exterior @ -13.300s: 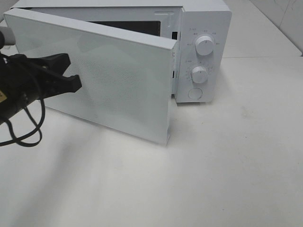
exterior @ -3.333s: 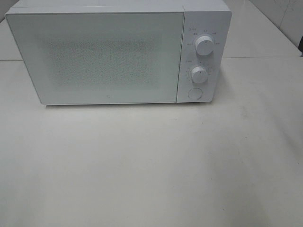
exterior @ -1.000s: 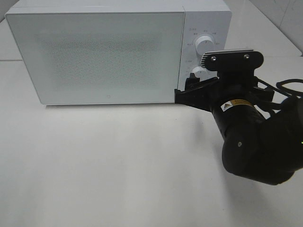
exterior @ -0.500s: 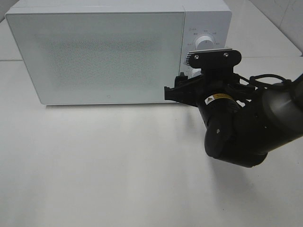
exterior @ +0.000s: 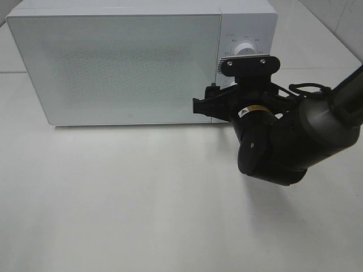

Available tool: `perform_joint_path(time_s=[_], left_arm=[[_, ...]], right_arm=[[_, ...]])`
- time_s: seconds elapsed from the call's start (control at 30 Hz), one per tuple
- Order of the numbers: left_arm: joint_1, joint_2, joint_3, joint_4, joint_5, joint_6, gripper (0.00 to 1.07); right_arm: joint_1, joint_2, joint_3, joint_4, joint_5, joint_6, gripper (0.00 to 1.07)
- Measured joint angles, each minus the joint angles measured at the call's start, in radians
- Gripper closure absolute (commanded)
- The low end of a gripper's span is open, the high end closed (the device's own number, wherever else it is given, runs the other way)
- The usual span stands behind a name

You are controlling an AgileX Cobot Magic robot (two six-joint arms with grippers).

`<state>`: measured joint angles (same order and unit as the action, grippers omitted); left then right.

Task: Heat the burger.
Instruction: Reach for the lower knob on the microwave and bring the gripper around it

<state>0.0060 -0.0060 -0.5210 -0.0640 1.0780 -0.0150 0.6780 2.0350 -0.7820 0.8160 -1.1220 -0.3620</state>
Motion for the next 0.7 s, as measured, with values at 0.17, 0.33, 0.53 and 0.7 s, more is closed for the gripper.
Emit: perform_joint_path(time_s=[0.17,0.33,0.53,0.7], left_arm=[[0.000,0.000,0.000,0.000,0.000,0.000,0.07],[0.000,0.000,0.000,0.000,0.000,0.000,0.07],[0.000,0.000,0.000,0.000,0.000,0.000,0.07],[0.000,0.000,0.000,0.000,0.000,0.000,0.07]], right_arm=[[-0.002,0.027,-0.020,-0.002,0.001,0.000,0.31],[-0.019,0.035,-0.023,-0.008,0.008,0.001,0.31],[-0.043,0.036,-0.023,-0.008,0.010,0.008,0.31],[-0.045,0.036,-0.023,-0.008,0.010,0.009,0.31]])
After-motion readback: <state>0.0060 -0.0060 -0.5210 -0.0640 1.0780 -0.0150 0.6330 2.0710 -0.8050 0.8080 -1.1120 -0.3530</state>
